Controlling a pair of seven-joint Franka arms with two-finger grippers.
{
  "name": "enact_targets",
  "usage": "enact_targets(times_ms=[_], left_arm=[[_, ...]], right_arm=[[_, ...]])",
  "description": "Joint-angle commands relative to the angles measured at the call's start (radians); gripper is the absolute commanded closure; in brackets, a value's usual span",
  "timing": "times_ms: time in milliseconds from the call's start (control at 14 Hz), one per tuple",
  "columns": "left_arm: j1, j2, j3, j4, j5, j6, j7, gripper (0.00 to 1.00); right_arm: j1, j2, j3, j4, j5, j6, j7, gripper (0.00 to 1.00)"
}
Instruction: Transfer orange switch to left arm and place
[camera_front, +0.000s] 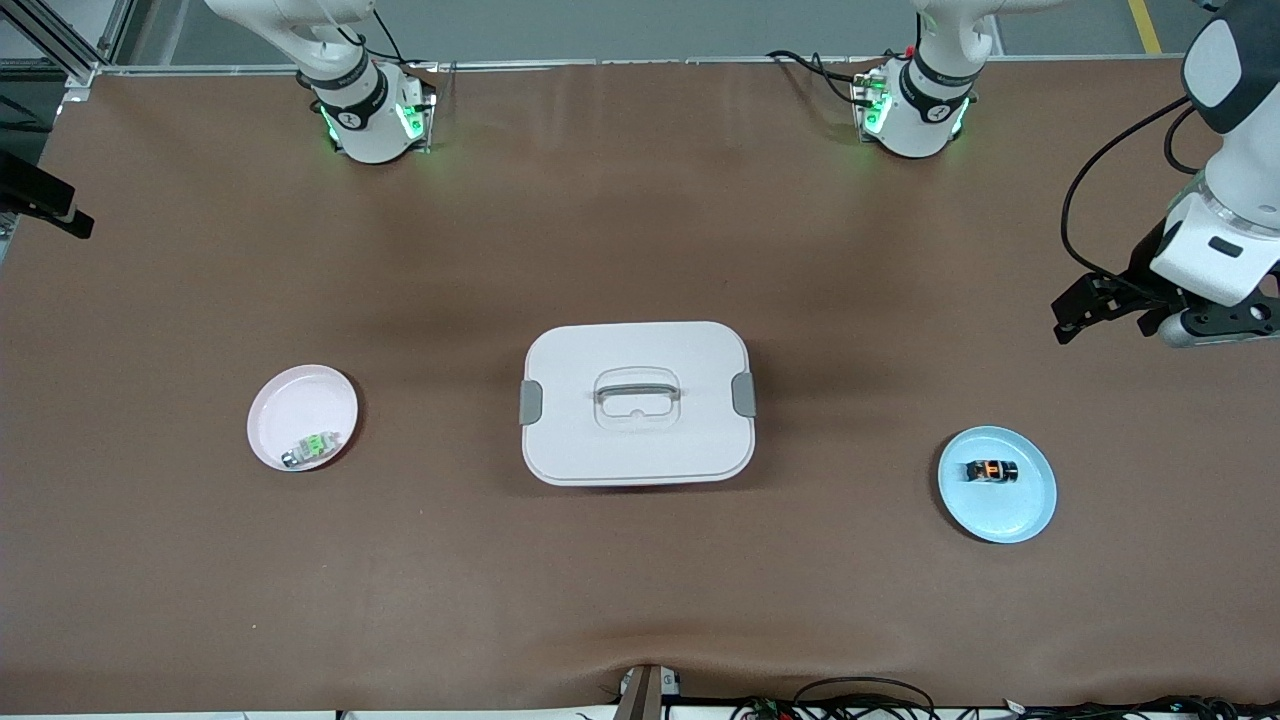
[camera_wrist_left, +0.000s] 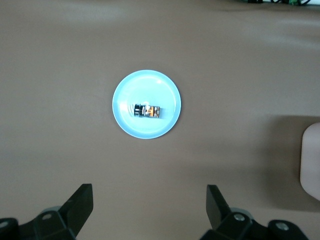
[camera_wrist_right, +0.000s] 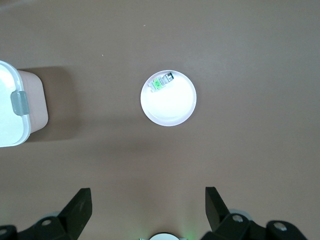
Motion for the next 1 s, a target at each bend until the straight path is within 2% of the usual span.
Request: enact_targets(times_ms=[0,215,573,859,931], left_arm=[[-0.015,0.018,0.010,0.041,-0.020,-0.006,0.004,0.00],[-0.037,0.041,0.013,0.081,-0.018,-0.029,0.001,0.00],[-0.050,0.123,0.013,0.239,-0.018,-0.155,0.001,0.00],[-0.135,0.087,0.122,0.240,-0.020,-0.256,0.011,0.00],[-0.133,0.077,0.124,0.239,-0.021,-0.262,0.010,0.00]], right_arm=[[-0.011,-0.024,0.005,-0.026,0.008,0.001,-0.012,0.00],[-0.011,-0.024,0.005,-0.026,0.008,0.002,-0.012,0.00],[-0.011,-0.024,0.005,-0.024,0.008,0.005,-0.012,0.00],[-0.011,-0.023,0.005,-0.024,0.008,0.010,-0.012,0.00],[-0.011,-0.023,0.005,-0.024,0.008,0.010,-0.012,0.00]])
